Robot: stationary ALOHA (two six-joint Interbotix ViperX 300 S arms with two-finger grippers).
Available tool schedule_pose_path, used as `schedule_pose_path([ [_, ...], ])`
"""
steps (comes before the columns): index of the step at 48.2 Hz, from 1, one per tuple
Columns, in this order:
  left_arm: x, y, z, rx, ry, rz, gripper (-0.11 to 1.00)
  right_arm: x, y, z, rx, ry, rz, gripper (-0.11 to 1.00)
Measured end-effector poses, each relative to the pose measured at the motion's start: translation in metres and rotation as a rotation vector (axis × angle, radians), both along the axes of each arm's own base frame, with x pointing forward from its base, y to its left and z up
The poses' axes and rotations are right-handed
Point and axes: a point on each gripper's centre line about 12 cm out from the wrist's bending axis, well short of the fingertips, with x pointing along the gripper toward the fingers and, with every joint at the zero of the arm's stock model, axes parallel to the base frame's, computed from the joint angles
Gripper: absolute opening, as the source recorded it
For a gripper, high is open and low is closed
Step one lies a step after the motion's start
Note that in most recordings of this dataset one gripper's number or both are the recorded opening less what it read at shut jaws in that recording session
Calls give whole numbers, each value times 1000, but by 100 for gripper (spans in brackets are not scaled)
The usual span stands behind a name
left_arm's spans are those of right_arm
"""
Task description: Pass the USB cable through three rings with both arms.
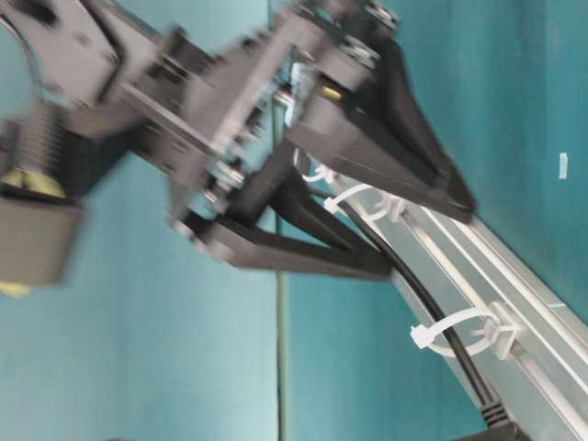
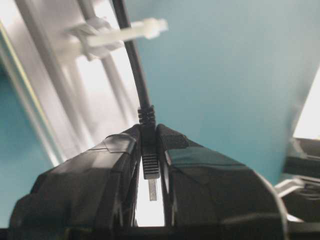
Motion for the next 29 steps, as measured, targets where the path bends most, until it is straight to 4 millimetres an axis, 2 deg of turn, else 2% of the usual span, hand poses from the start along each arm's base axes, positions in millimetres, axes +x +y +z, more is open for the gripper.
schedule_pose_path([
  [17,-19,-8,21,-33,-28,-22,11,-23,-13,7,87,10,-150,89],
  [29,-33,-9,46,-58,-44,-24,11,-30,-15,20,110,-28,-190,88],
])
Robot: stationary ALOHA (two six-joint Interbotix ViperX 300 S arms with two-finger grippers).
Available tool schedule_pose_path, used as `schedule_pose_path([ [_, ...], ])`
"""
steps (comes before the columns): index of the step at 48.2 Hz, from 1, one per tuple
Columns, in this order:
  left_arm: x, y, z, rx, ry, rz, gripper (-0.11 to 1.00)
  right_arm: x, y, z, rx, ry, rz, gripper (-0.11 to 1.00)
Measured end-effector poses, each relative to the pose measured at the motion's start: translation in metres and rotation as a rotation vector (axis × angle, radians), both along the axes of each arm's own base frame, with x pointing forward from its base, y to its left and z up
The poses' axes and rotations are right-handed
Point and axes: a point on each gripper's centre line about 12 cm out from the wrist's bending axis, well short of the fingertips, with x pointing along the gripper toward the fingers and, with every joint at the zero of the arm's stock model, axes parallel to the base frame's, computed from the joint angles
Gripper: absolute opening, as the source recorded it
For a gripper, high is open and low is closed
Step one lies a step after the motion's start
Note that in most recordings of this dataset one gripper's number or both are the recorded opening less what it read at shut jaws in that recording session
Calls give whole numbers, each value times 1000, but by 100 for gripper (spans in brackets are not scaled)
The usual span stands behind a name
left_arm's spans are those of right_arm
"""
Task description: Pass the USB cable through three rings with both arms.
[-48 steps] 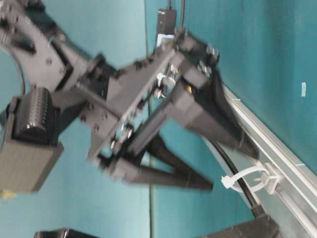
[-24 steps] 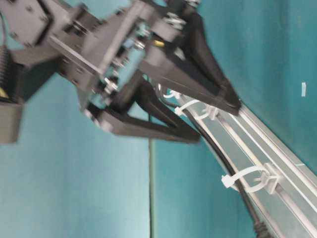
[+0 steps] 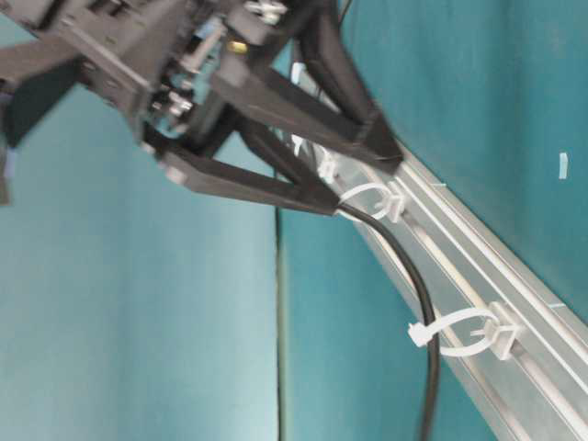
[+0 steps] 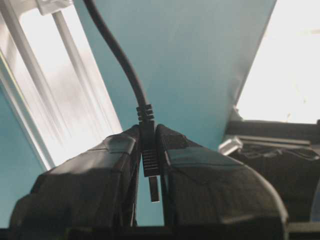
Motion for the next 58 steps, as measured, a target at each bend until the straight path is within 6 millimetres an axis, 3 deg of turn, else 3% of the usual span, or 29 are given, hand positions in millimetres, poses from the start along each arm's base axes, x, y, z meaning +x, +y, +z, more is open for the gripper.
schedule_pose_path([
  [21,-19,6,32,-18,-65,-1,11,-31,-15,17,5,-41,-61,88],
  [58,-12,2,30,19,-62,-25,11,-35,-21,27,-8,-100,-90,88],
])
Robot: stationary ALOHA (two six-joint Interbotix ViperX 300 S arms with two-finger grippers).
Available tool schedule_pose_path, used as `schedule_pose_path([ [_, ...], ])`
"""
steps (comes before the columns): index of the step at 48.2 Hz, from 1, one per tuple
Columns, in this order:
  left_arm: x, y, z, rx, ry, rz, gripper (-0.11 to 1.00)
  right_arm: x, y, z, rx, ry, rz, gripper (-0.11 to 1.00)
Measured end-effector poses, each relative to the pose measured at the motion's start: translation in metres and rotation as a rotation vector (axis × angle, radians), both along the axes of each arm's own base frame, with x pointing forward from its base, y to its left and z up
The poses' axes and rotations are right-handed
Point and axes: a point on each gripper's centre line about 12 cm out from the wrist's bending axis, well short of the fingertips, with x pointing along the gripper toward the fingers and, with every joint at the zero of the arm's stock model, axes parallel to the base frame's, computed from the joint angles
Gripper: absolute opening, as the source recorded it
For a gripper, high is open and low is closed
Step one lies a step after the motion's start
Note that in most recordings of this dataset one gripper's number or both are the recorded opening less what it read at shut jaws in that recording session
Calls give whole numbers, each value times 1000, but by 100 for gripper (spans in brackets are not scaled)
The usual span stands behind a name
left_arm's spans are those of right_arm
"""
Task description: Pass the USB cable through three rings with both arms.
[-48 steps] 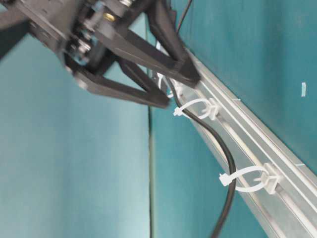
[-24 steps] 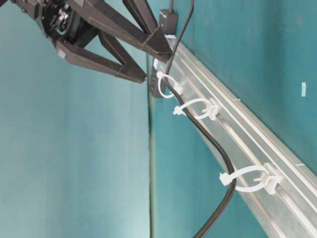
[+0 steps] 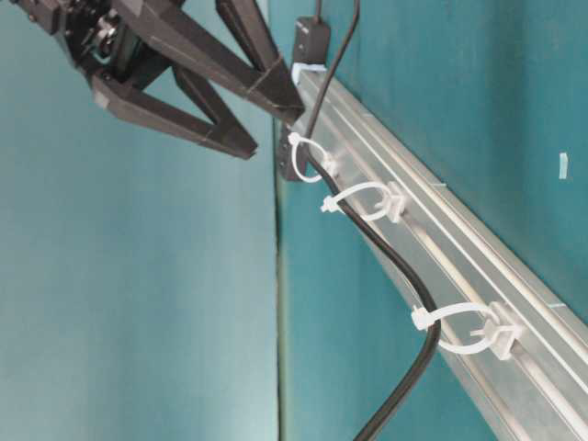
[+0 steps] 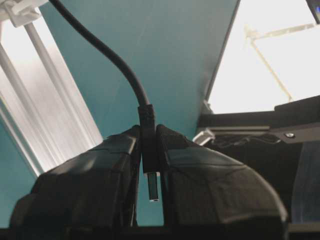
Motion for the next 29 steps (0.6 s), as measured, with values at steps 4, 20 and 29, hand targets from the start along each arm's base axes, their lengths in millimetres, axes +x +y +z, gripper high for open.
schedule_pose_path([
  [4,3,-1,1,3,-1,-2,11,-1,0,1,1,-2,-1,88],
  [20,8,-2,-6,40,13,-19,11,-7,0,3,11,-10,-14,88],
  [29,10,3,-6,48,11,-6,57,-7,0,4,54,-11,-53,88],
])
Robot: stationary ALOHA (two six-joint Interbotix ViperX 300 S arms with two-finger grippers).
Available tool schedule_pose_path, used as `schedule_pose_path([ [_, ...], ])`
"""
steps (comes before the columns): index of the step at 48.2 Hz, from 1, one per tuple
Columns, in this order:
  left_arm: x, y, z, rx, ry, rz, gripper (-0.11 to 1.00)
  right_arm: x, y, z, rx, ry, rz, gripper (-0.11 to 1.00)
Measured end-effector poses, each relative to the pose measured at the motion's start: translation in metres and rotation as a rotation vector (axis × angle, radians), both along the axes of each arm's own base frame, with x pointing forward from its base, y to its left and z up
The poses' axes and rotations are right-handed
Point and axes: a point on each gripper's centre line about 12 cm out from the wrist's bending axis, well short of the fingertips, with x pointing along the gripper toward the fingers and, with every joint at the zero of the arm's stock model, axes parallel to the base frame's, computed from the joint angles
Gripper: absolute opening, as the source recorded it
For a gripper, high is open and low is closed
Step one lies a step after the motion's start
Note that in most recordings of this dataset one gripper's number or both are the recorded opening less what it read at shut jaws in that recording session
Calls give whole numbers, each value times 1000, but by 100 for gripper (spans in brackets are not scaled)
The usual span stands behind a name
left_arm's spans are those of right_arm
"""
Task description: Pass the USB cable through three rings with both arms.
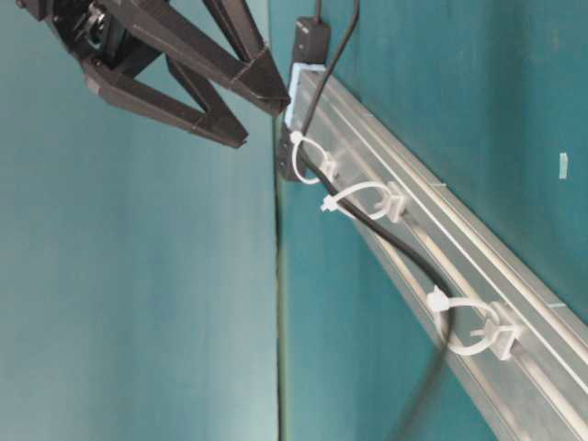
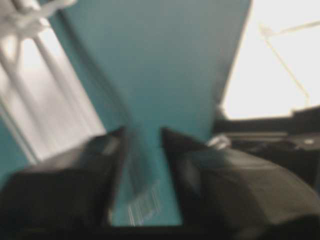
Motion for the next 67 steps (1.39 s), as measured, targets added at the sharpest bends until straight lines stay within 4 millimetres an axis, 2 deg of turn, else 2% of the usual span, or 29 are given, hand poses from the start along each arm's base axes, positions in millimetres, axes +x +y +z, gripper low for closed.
schedule_pose_path([
  [5,0,0,-1,8,1,-3,85,0,0,1,11,-2,-11,88],
  [9,1,0,-1,30,-6,-17,97,-1,0,1,11,-1,-10,88],
  [16,3,1,6,91,-46,-54,95,-2,0,3,11,-8,-12,88],
  [25,0,19,57,219,-245,-72,95,-6,1,19,42,-54,-39,88],
  [30,-9,27,76,337,-333,-99,95,-10,1,33,49,-99,-49,88],
  [39,-19,30,83,501,-401,-164,94,-24,3,52,57,-152,-47,88],
  [53,-17,39,91,527,-453,-128,92,-48,10,79,109,-242,-64,88],
  [67,-28,45,113,558,-556,-96,92,-71,9,99,130,-353,-96,88],
])
